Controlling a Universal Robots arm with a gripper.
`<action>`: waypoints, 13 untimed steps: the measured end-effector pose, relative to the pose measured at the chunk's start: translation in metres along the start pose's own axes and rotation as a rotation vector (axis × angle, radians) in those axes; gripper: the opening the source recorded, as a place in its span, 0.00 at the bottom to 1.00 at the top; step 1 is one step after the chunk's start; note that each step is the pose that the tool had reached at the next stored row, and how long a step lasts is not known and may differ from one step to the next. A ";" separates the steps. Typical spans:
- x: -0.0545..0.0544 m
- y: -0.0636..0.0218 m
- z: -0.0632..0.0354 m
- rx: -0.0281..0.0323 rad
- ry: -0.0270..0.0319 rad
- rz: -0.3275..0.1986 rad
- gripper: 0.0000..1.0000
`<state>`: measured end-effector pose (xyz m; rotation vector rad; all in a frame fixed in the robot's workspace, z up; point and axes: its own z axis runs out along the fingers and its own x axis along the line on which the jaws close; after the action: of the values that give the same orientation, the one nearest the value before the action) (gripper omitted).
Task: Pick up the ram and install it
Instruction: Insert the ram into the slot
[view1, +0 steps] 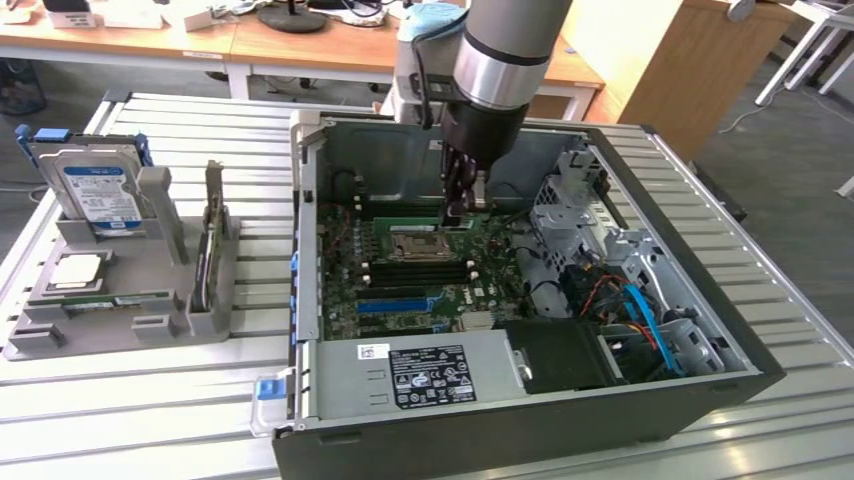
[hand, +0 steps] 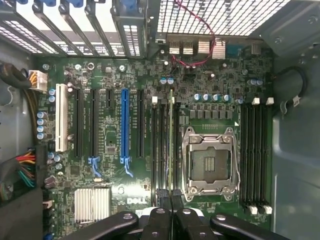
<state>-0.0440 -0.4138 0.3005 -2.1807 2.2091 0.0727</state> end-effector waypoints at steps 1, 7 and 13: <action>0.000 0.0000 0.0016 0.0003 0.0000 0.000 0.12; 0.001 -0.0001 0.0109 0.0017 0.0001 0.000 0.12; 0.001 -0.0001 0.0192 0.0024 -0.0001 0.000 0.12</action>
<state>-0.0440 -0.4138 0.2813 -2.1796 2.2078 0.0701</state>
